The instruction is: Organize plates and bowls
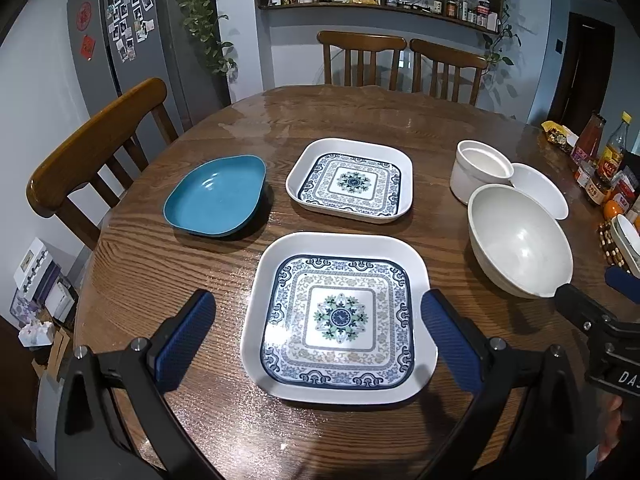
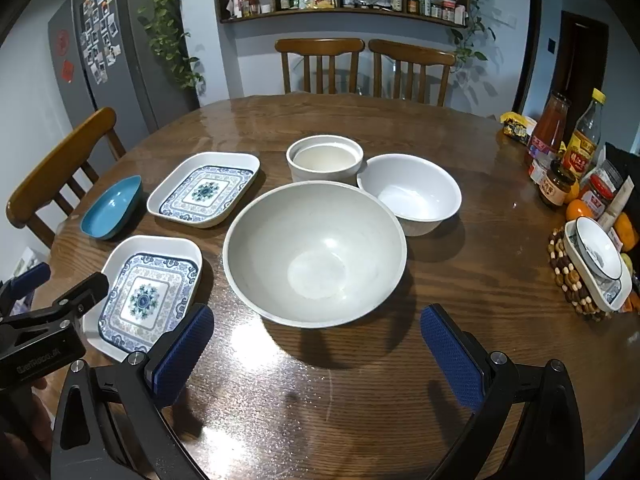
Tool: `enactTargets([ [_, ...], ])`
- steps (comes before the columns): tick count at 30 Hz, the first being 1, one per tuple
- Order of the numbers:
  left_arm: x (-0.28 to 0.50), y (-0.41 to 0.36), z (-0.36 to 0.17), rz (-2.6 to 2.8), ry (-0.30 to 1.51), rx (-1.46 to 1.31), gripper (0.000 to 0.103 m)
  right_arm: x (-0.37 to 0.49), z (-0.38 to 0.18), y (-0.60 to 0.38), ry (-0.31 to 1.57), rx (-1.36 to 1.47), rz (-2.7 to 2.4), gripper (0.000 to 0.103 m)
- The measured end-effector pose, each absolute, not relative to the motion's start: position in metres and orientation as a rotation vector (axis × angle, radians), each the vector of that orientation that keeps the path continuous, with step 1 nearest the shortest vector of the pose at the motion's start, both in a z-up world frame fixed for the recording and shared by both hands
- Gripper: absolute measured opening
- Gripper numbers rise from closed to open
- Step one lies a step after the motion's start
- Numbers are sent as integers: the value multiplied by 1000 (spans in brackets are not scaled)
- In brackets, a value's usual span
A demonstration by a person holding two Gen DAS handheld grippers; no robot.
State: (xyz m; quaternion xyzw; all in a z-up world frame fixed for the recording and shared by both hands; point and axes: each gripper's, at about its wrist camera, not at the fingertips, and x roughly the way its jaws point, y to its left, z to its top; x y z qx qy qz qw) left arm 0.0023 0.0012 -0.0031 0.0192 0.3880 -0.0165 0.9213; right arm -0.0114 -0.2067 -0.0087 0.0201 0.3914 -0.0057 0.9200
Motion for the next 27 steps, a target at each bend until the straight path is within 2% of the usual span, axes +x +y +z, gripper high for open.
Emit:
enactTargets([
  [27,1,1,-4,-40,792,31,102,-12,-8,-205,808,46,-5,103],
])
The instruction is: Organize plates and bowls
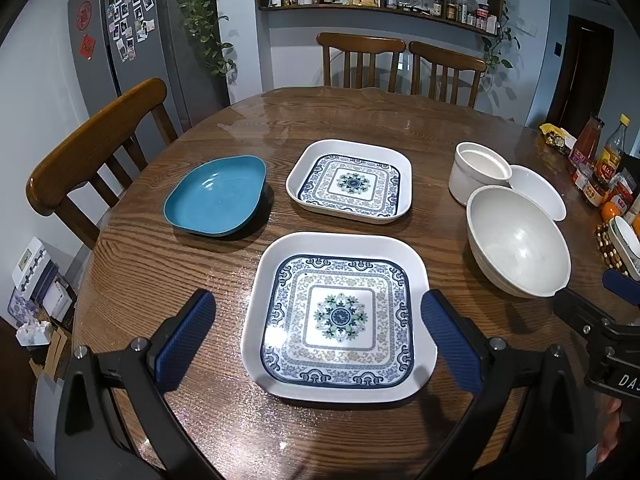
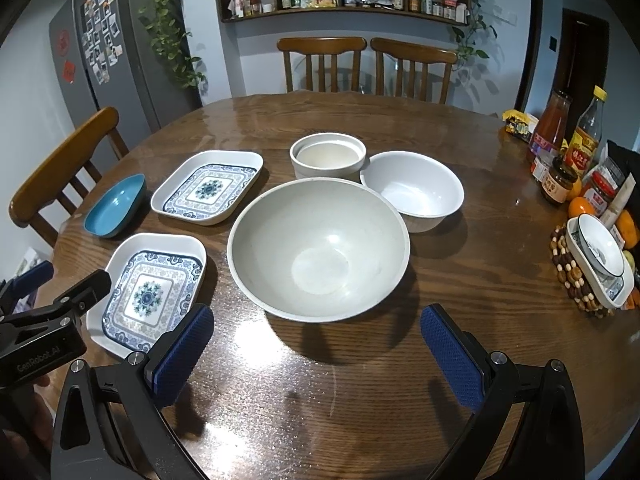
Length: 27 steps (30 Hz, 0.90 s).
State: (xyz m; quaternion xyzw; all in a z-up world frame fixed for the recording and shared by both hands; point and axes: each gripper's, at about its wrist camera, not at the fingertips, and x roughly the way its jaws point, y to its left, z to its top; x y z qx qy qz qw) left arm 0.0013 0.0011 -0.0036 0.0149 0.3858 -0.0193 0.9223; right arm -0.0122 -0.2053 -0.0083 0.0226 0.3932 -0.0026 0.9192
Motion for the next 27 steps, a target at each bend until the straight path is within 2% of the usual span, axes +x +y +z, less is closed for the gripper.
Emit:
enactTargets([
  [15,0,9,-5,-65,800,10,102,-13,-8,-204,806,49,1,103],
  [22,6,45,-7,-50,823,-83,102,-25,-3,-186,787,55,95,103],
  [27,11,67,-18,22,863,-33,102,-21,-18,-160,864,75,244,103],
])
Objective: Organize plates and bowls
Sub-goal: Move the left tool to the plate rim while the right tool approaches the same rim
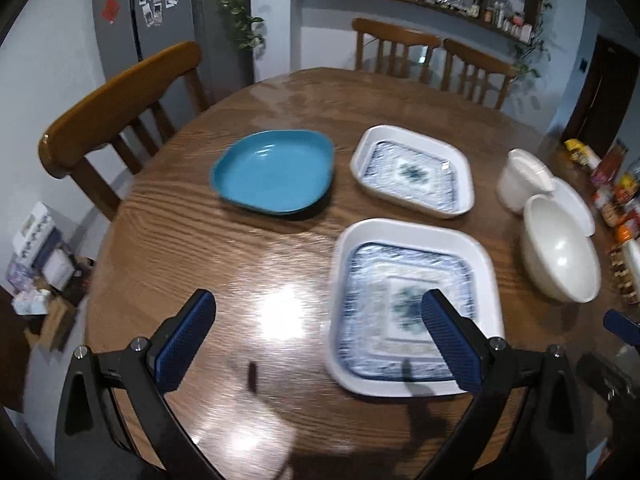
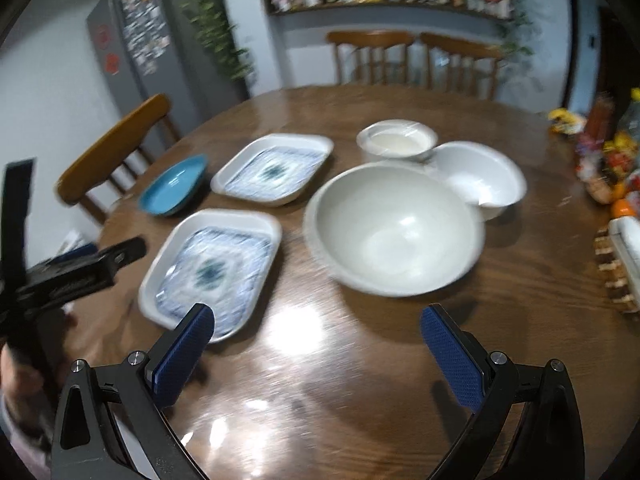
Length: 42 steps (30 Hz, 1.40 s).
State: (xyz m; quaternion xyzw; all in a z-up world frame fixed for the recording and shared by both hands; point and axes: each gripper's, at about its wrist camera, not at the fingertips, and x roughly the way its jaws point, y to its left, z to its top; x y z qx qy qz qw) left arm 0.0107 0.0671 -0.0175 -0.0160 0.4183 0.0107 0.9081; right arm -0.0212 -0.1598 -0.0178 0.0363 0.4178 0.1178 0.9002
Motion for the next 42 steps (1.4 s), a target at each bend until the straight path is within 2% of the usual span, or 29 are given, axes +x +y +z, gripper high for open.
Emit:
enactTargets([
  [7,14,77,-37,-25,915,-7,102,2,-43,-128,932,65,279,101],
  [11,19,72,-43,-53,917,17,99,16,-54,-127,968,94,280,85],
  [15,26,69,-47,-81,933,16,80,26,-65,-128,1003,130,268,69],
  [20,31,71,-51,-89,940,1,75,32,-70,-127,1003,133,254,65],
  [24,37,73,-56,-96,959,-9,62,36,-72,-126,1005,130,244,64],
  [27,39,74,-59,-97,968,-14,61,38,-73,-125,1009,126,244,59],
  [38,45,75,-67,-92,990,-8,59,44,-77,-127,1023,121,234,59],
  [40,47,73,-69,-101,999,-8,52,45,-77,-124,1016,107,229,57],
  [42,47,72,-69,-114,995,-14,36,46,-78,-121,1017,95,238,47],
])
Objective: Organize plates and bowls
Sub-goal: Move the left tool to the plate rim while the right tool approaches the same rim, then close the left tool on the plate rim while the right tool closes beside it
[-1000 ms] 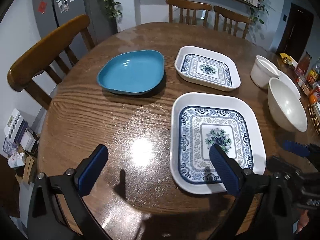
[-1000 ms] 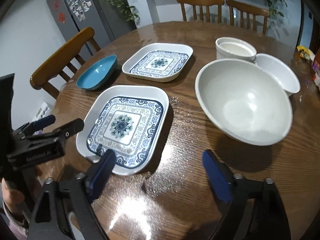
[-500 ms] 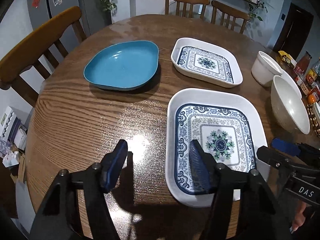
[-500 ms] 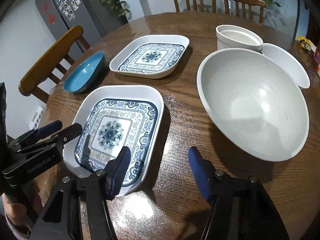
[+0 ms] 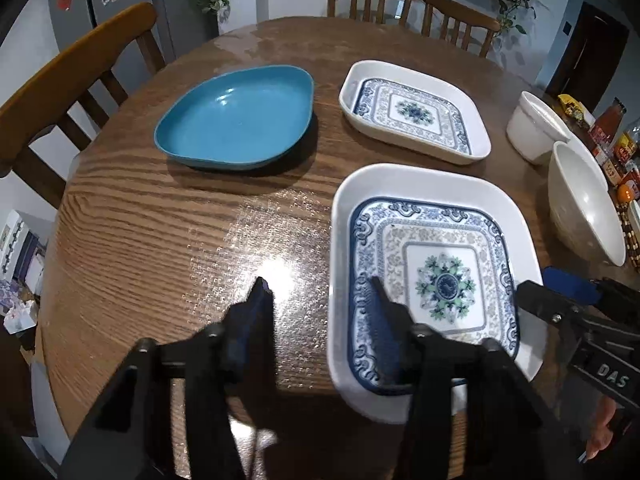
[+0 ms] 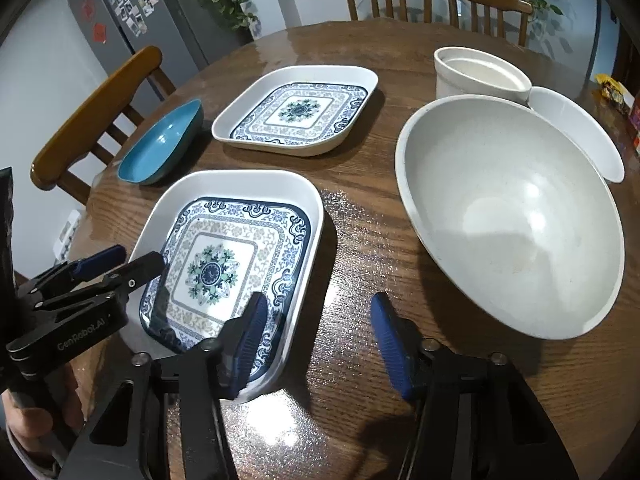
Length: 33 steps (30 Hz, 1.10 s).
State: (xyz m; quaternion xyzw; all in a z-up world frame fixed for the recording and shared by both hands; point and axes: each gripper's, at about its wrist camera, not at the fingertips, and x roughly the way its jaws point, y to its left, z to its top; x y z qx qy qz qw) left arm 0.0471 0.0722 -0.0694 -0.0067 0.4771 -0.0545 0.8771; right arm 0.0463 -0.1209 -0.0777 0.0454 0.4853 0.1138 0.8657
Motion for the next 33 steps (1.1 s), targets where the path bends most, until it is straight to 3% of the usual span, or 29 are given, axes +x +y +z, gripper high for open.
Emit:
enactTargets([
  [3,48,72,-69,-150,995,-39,17,49,-79,-117,1018,73,242,25],
  [6,46,66,-69,-166,992,-33,9,50,-79,-116,1025,95,276,10],
  [33,27,64,-49,-186,967,-22,9,28,-62,-120,977,71,290,10],
])
